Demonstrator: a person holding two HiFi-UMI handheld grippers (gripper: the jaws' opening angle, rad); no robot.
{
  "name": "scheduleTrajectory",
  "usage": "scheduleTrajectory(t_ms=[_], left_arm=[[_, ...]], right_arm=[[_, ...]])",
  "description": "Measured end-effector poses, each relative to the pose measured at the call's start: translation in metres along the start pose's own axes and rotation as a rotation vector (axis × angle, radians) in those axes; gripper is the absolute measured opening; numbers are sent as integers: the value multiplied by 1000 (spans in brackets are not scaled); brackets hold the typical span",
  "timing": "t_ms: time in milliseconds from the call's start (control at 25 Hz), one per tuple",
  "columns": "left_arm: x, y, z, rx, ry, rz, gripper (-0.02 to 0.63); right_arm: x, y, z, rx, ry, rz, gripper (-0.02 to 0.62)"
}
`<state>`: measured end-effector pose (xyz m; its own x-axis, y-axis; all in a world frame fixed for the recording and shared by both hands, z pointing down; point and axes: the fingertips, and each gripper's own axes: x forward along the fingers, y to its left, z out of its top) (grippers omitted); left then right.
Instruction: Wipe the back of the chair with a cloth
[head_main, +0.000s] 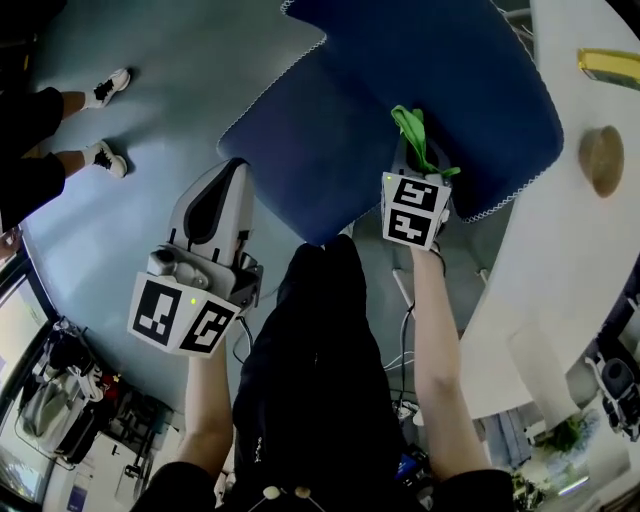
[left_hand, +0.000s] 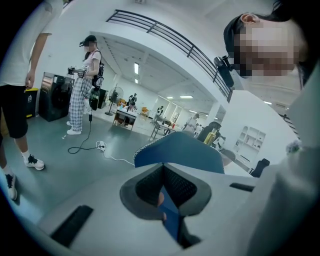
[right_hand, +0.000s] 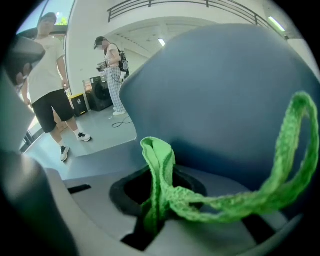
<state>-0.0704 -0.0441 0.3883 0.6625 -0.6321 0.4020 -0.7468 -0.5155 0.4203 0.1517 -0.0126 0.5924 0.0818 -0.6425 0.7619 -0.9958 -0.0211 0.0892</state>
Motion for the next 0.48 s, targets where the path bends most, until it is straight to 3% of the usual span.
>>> scheduleTrajectory(t_ms=[240,480], left_arm=[[5,-9,21,-10,2,-26,2],[2,-33,39,-20,3,-62,2]], right_arm=[[-54,-12,44,-65,-88,-38,44],[-108,-31,80,-56,-169,-91,44]])
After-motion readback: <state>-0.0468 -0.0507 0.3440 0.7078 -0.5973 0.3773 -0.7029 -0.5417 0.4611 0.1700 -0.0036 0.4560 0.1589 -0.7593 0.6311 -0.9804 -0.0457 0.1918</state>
